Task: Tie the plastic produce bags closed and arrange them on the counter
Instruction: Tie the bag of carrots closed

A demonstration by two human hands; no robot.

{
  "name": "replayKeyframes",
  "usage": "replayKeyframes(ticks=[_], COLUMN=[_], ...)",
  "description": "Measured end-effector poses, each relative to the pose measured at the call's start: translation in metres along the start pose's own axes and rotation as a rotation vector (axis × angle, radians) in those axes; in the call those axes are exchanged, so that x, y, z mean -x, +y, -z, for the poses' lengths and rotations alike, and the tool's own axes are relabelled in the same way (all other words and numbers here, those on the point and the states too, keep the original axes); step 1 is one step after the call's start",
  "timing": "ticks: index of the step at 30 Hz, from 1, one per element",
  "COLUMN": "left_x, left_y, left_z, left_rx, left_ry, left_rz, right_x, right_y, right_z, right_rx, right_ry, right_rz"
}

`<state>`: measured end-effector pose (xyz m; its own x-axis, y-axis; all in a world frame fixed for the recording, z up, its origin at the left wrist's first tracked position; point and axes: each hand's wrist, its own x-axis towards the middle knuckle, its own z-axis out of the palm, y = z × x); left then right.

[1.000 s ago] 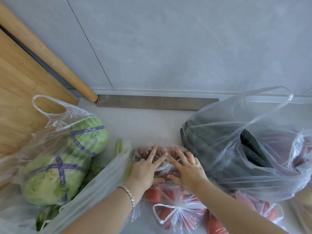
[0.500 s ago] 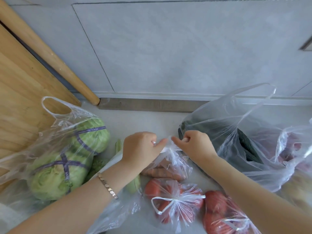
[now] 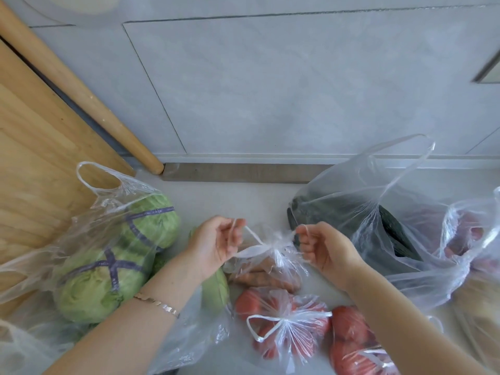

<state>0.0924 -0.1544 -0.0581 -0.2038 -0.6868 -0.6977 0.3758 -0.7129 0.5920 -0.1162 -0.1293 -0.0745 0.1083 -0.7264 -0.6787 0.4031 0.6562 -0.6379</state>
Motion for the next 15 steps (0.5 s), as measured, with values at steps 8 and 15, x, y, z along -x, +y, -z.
replayKeyframes(ticks=[8, 15], left_x=[0.014, 0.010], left_y=[-0.017, -0.011], left_z=[-0.032, -0.024], left_rx=[-0.820, -1.016], left_ry=[-0.214, -0.117], left_rz=[-0.314, -0.380], right_x=[0.024, 0.011], right_y=[-0.007, -0.001], right_z=[-0.035, -0.007], right_rx=[0.313, 0.648], right_ry=[-0.327, -0.038], right_rz=[0.057, 0.046])
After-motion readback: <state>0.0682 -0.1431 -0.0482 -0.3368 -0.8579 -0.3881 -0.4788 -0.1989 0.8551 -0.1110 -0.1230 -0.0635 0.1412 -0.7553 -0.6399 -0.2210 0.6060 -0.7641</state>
